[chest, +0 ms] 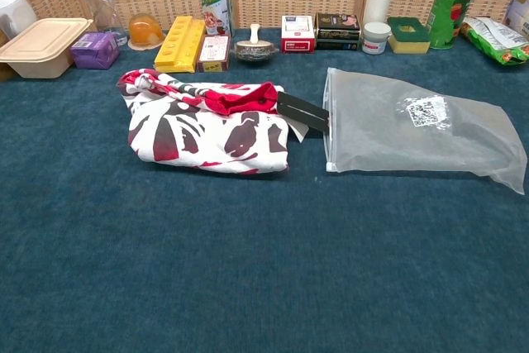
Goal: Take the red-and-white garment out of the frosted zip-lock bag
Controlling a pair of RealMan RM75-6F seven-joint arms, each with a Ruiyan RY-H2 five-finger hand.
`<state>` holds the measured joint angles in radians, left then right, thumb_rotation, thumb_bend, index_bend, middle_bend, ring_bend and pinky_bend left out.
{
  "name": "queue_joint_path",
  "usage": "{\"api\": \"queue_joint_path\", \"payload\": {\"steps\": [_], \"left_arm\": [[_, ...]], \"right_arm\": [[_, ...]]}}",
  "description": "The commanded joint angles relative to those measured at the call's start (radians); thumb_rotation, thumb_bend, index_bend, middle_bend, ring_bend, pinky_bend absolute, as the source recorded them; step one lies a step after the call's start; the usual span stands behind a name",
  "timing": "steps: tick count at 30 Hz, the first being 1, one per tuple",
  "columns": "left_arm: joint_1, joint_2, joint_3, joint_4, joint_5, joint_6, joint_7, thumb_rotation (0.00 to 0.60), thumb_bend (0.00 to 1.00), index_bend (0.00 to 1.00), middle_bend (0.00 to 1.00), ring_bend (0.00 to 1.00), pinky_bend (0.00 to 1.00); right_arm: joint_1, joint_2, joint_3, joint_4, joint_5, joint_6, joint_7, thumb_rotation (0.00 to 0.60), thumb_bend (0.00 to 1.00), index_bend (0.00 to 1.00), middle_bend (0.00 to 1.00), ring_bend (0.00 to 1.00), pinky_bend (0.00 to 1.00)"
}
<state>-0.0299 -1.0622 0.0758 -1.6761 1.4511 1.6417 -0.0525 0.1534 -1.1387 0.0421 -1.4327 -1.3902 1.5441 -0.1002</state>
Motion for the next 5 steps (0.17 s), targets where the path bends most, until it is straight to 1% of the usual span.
{"api": "queue_joint_path", "payload": {"steps": [1, 5], "left_arm": [[0.002, 0.011, -0.014, -0.012, 0.004, 0.003, 0.003, 0.6, 0.21, 0.17, 0.14, 0.0, 0.16], [0.001, 0.019, -0.026, -0.023, 0.004, -0.007, 0.006, 0.6, 0.21, 0.17, 0.14, 0.0, 0.16]], "right_arm": [[-0.009, -0.006, 0.006, 0.006, -0.015, 0.011, 0.016, 0.238, 0.16, 0.36, 0.42, 0.53, 0.6], [-0.013, -0.009, 0.011, 0.008, -0.024, 0.009, 0.023, 0.237, 0.16, 0.37, 0.42, 0.52, 0.6]]}}
